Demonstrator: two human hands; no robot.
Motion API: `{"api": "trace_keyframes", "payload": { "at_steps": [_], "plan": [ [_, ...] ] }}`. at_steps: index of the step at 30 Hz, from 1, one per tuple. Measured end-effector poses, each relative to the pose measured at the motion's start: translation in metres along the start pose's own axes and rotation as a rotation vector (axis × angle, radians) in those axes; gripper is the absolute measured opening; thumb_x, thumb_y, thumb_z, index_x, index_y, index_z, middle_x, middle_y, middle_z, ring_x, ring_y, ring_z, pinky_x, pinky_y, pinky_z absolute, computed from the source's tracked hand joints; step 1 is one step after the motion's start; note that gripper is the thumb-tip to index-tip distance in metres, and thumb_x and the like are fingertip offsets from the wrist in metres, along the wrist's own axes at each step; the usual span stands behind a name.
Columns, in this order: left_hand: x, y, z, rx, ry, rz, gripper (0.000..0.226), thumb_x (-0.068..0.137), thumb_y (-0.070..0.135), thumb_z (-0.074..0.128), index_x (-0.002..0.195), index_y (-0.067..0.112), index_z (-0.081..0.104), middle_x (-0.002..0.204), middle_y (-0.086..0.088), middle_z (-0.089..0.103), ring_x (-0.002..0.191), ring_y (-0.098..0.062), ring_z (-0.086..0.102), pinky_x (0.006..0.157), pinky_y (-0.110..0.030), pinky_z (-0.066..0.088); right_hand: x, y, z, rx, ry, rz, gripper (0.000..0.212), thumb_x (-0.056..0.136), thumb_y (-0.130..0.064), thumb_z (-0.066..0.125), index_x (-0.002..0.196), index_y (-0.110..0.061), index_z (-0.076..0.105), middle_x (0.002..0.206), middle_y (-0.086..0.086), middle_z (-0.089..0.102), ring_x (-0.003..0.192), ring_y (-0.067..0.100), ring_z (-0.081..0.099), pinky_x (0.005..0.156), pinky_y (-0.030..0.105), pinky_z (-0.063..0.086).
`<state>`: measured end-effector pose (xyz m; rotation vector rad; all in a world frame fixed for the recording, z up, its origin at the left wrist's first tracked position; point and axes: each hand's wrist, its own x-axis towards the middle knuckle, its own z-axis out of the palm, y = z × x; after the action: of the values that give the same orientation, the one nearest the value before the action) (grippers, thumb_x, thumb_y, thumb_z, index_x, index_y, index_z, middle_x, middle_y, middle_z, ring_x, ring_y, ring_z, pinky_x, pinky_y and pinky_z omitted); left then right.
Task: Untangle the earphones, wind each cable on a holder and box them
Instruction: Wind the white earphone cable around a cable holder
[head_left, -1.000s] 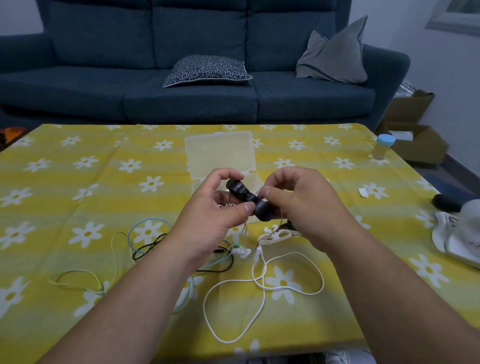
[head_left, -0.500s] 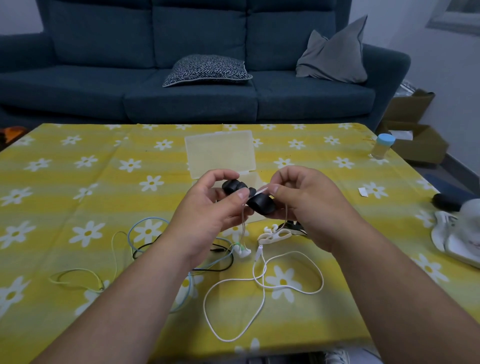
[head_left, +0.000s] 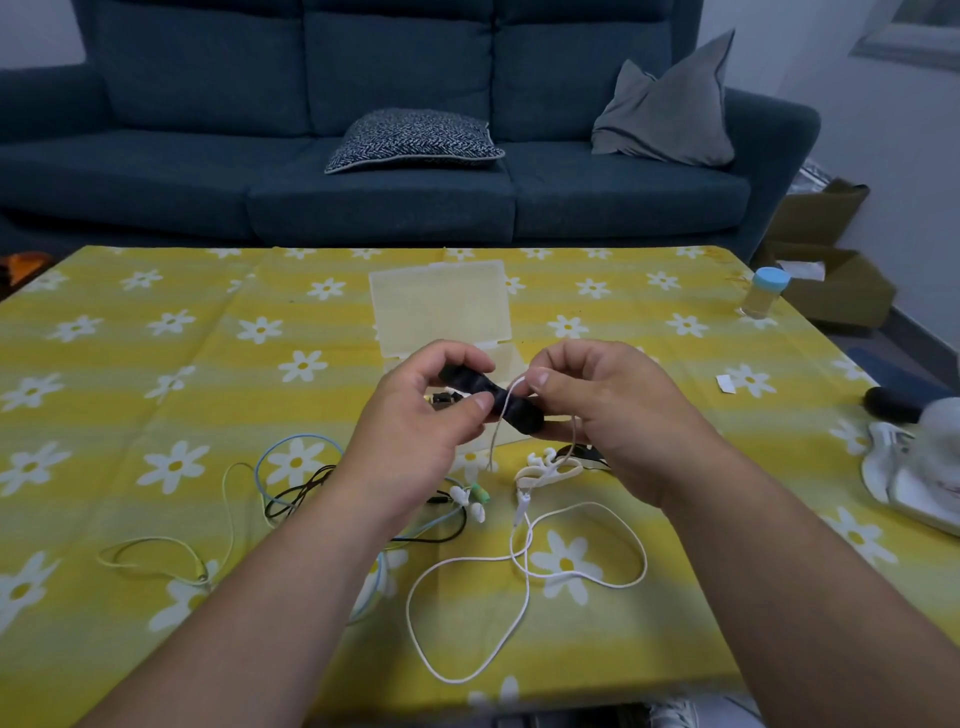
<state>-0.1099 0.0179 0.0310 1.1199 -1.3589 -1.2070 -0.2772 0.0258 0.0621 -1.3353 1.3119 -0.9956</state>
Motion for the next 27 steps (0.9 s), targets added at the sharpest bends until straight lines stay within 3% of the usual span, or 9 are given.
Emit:
{"api": "trace_keyframes", "payload": {
  "at_steps": [4, 9, 12, 17, 21, 24, 27],
  "plan": [
    [-0.001, 0.000, 0.000, 0.061, -0.023, 0.040, 0.022, 0.089, -0.002, 0.065, 0.093, 0.020, 0.070, 0.083, 0.007, 0.068, 0.081, -0.022, 0.070, 0.088, -0.046, 0.054, 0.001, 0.001, 0.000, -0.015, 0.005, -0.009, 0.019, 0.098, -0.010, 0.057, 0.081, -0.007, 0.064, 0.093, 0.024, 0.070, 0.080, 0.023, 0.066, 0.084, 0.043, 0.059],
    [-0.002, 0.000, 0.001, 0.084, -0.035, 0.057, 0.016, 0.083, 0.003, 0.074, 0.089, 0.017, 0.071, 0.082, 0.001, 0.070, 0.076, -0.022, 0.068, 0.075, -0.028, 0.053, 0.002, 0.001, 0.000, -0.016, -0.002, -0.033, 0.017, 0.098, -0.009, 0.057, 0.083, -0.003, 0.064, 0.082, 0.014, 0.067, 0.077, 0.025, 0.065, 0.086, 0.049, 0.058],
    [0.000, -0.002, 0.002, 0.146, -0.016, 0.083, 0.018, 0.081, 0.004, 0.076, 0.083, 0.021, 0.073, 0.091, -0.009, 0.070, 0.082, -0.025, 0.070, 0.081, -0.034, 0.055, 0.001, 0.001, 0.001, -0.039, 0.006, -0.037, 0.017, 0.098, -0.010, 0.057, 0.085, -0.001, 0.064, 0.084, 0.020, 0.068, 0.078, 0.032, 0.066, 0.087, 0.051, 0.057],
    [0.001, -0.003, 0.004, 0.205, 0.012, 0.105, 0.016, 0.082, 0.005, 0.075, 0.080, 0.021, 0.074, 0.095, -0.008, 0.069, 0.082, -0.022, 0.069, 0.082, -0.037, 0.055, 0.002, 0.003, 0.001, -0.067, 0.042, -0.036, 0.016, 0.096, -0.017, 0.062, 0.085, -0.005, 0.065, 0.094, 0.025, 0.069, 0.093, 0.042, 0.067, 0.087, 0.055, 0.056],
    [0.003, 0.000, 0.000, 0.108, 0.092, 0.063, 0.014, 0.086, 0.007, 0.071, 0.079, 0.019, 0.073, 0.077, 0.000, 0.070, 0.078, -0.030, 0.066, 0.086, -0.046, 0.054, 0.003, 0.004, -0.003, -0.127, 0.117, -0.030, 0.020, 0.083, -0.022, 0.078, 0.097, -0.017, 0.065, 0.097, 0.008, 0.070, 0.096, 0.031, 0.068, 0.089, 0.054, 0.056],
    [0.004, 0.002, -0.004, 0.030, 0.144, 0.040, 0.016, 0.087, 0.005, 0.069, 0.079, 0.017, 0.073, 0.073, 0.003, 0.069, 0.076, -0.029, 0.067, 0.090, -0.053, 0.055, 0.003, 0.005, -0.003, -0.103, 0.010, 0.117, 0.040, 0.078, -0.009, 0.079, 0.113, -0.018, 0.063, 0.092, 0.005, 0.073, 0.088, 0.027, 0.071, 0.086, 0.045, 0.056],
    [0.004, 0.004, -0.001, -0.004, 0.175, 0.036, 0.016, 0.087, 0.003, 0.069, 0.078, 0.016, 0.072, 0.073, 0.001, 0.068, 0.076, -0.030, 0.069, 0.087, -0.052, 0.057, 0.001, 0.010, 0.005, -0.173, -0.084, 0.182, 0.034, 0.076, -0.004, 0.079, 0.106, -0.015, 0.066, 0.086, 0.007, 0.074, 0.075, 0.017, 0.067, 0.079, 0.038, 0.052]
  ]
}}
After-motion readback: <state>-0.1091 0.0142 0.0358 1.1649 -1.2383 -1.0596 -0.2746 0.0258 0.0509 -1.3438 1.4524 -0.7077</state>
